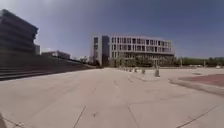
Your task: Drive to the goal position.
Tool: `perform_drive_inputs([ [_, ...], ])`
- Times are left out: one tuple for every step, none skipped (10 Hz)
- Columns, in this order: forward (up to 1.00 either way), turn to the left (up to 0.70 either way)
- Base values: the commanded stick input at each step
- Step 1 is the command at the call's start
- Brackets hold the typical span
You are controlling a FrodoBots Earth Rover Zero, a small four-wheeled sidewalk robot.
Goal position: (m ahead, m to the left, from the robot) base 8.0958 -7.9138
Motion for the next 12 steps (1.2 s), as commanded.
perform_drive_inputs([
  [0.70,0.00],
  [0.70,0.00],
  [0.70,0.00],
  [0.70,0.00],
  [0.70,0.00],
  [0.70,0.00],
  [0.70,0.00],
  [0.70,0.00],
  [0.70,0.00],
  [0.70,0.00],
  [0.70,0.00],
  [0.70,0.00],
])
